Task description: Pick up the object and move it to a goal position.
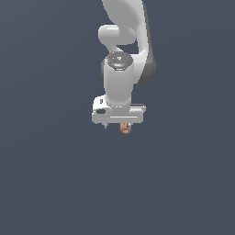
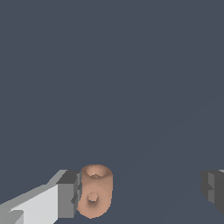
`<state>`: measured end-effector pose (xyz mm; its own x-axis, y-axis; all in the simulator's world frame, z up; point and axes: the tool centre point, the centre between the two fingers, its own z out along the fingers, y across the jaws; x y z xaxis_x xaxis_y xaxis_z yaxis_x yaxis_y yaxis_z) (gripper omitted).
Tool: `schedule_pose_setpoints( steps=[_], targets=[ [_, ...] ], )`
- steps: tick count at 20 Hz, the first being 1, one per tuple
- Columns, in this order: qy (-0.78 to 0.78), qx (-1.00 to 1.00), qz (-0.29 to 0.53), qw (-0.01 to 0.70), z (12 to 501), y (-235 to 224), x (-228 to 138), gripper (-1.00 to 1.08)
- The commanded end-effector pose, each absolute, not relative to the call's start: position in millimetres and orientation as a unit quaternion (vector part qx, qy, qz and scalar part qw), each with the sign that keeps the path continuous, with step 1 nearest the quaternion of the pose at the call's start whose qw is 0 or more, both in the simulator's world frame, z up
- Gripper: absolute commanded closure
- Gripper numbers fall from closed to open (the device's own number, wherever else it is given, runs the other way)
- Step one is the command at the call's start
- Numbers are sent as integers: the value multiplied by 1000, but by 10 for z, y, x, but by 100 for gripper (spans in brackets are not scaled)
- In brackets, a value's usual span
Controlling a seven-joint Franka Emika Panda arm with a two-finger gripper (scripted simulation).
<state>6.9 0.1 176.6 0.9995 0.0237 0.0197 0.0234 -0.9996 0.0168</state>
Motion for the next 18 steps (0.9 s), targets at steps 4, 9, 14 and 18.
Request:
schedule_pose_setpoints(
  steps=[4,9,14,18],
  targets=[
    [10,1000,9,10,1758,-59,61,-92],
    [4,1000,2,19,1717,-323,18,-92],
    [4,1000,1,20,1715,-349,15,-92],
    [3,1000,1,19,1705,-343,8,-92]
  ],
)
